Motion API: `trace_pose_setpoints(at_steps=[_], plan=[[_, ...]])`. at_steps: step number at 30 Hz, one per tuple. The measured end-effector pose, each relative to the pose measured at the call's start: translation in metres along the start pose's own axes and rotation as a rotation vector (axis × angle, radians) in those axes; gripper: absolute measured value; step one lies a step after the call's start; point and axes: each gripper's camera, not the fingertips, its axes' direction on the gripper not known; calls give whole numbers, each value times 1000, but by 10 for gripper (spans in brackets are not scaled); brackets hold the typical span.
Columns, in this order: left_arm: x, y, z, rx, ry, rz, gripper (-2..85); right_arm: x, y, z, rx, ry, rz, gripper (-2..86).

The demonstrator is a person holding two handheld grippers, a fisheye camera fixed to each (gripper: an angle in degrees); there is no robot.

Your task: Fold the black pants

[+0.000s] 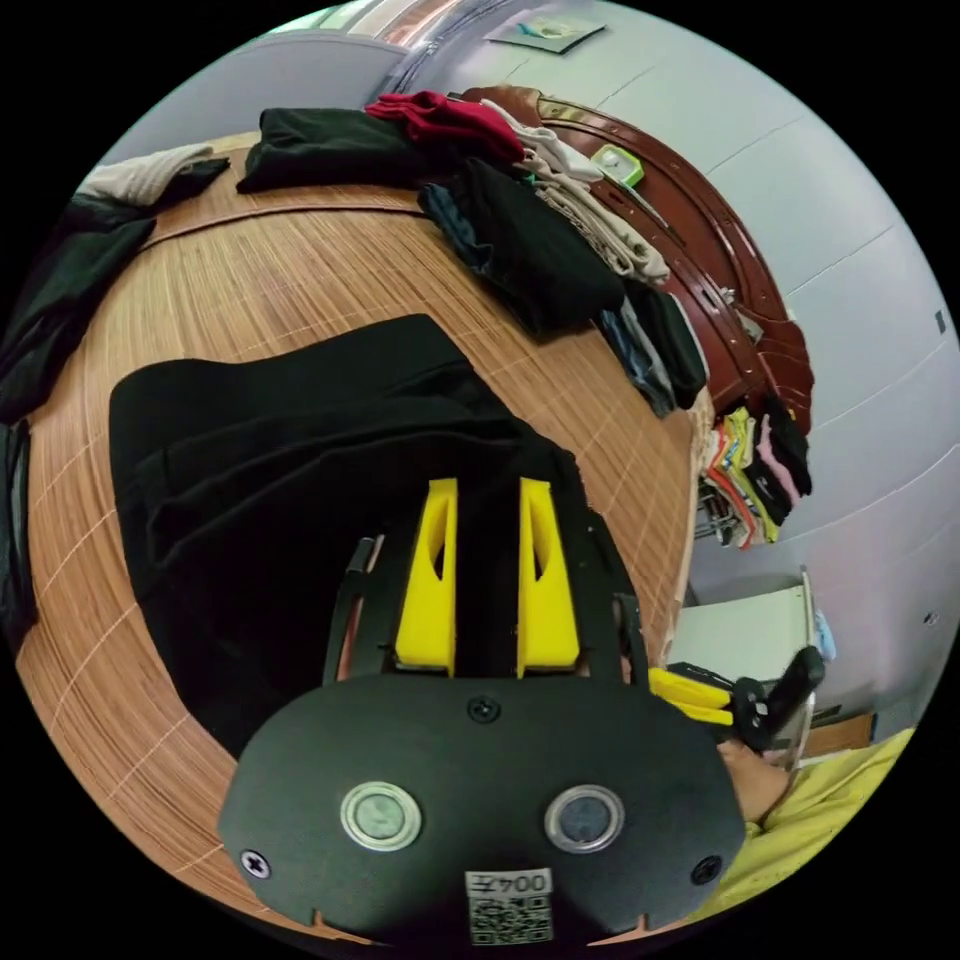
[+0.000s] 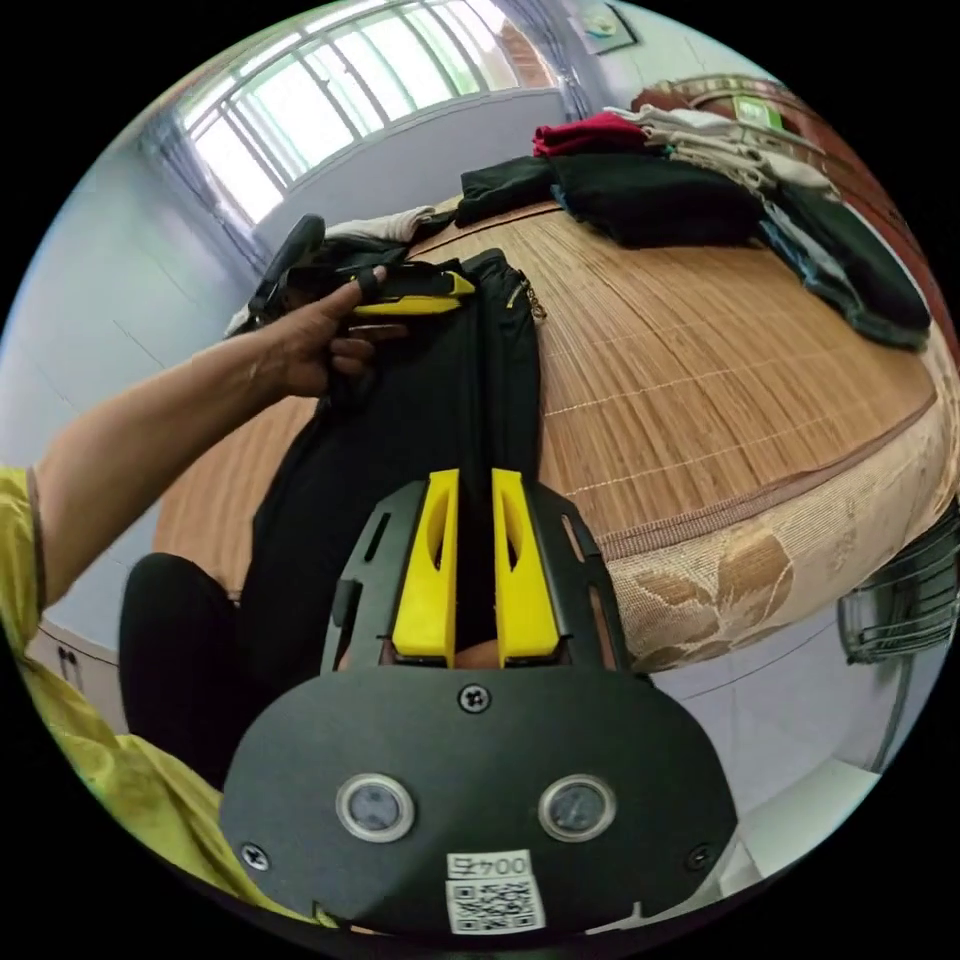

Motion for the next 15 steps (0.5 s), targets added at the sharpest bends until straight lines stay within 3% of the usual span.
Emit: trace_pose_setpoints(at_steps=[4,8,15], plan=[[-16,15,-60,103,78,-38,100,19,16,-36,79,-79,55,65],[-17,45,-112,142,39,-24,97,11,26,-55,86,-114,17,64],[20,201,-150,142,129,-30,89,-15,50,-53,-6,-176,-11,64]])
